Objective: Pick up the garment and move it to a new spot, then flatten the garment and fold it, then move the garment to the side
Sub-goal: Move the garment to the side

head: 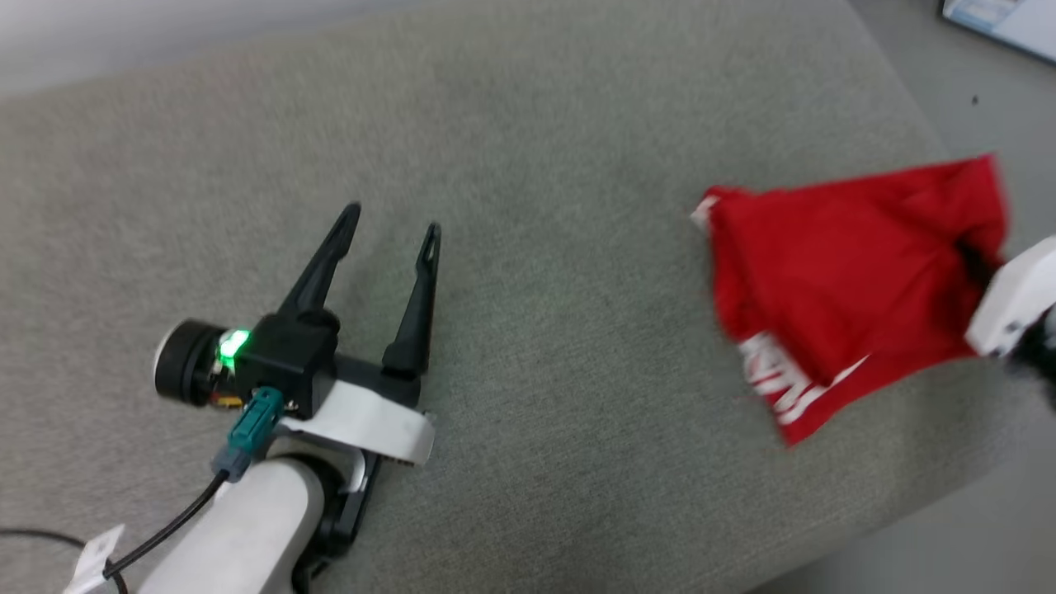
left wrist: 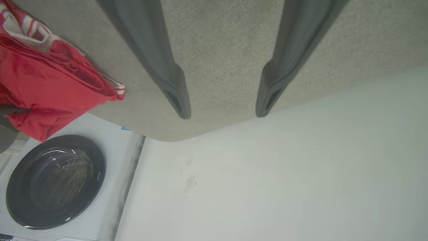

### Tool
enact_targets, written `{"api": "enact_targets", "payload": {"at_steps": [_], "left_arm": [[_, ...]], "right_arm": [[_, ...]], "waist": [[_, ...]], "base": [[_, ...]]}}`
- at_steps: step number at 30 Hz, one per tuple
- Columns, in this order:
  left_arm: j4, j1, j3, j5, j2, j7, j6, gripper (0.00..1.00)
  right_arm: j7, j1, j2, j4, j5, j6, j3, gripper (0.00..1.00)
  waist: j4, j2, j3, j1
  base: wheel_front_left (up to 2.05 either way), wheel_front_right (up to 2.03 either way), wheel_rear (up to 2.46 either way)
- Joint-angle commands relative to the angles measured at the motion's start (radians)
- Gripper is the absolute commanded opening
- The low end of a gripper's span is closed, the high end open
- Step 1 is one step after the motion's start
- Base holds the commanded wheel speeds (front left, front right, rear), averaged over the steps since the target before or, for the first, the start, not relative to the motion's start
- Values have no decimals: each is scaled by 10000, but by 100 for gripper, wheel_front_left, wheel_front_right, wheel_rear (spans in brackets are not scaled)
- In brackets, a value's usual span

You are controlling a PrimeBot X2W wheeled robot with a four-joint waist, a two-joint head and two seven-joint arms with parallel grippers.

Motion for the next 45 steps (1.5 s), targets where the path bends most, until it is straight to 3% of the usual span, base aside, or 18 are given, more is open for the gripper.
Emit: {"api": "enact_targets", "payload": {"at_steps": [1,7,11,12,13,14,21,29,36,45], "left_arm": [[-70,-468,-53,169,73,84,-107,100],[-190,-1493,-279,565,96,366,-396,100],[-216,-1812,-349,715,89,411,-464,100],[-218,-1847,-366,730,79,424,-461,100],[-206,-1879,-379,736,73,427,-456,100],[-192,-1898,-381,725,65,436,-441,100],[26,-1650,-378,579,45,295,-358,100],[529,-714,-192,41,-204,-307,-96,100],[910,581,88,-633,-405,-748,242,100],[1214,1730,444,-1142,-426,-987,542,100]], "right_arm": [[-425,-538,-304,269,-141,-7,-310,0],[-1625,-1735,-1117,1245,-592,-5,-1373,0],[-2268,-2096,-1272,1895,-941,-7,-1770,0],[-2417,-2156,-1236,2079,-1012,-7,-1843,16],[-2575,-2208,-1159,2254,-1066,-5,-1907,42],[-2756,-2257,-1096,2442,-1082,-5,-2001,100],[-4331,-2371,-1206,3625,-1708,-7,-2542,100],[-5179,-1878,-1154,3747,-2393,-7,-2111,100],[-5515,-686,-636,2602,-2646,-5,-1464,100],[-5245,1724,478,-238,-2847,-7,-1126,100]], "waist": [[13,-1,1235,-1],[502,-1,2317,-1],[697,-1,2661,-1],[729,-1,2713,-1],[752,-1,2742,-1],[774,-1,2760,-1],[829,-1,2396,-1],[923,-1,699,-1],[1263,-1,-940,-1],[2242,-1,-2220,-1]], "base": [[0,0,0],[0,0,0],[0,0,0],[0,0,0],[0,0,0],[0,0,0],[0,0,0],[0,0,0],[0,0,0],[0,0,0]]}}
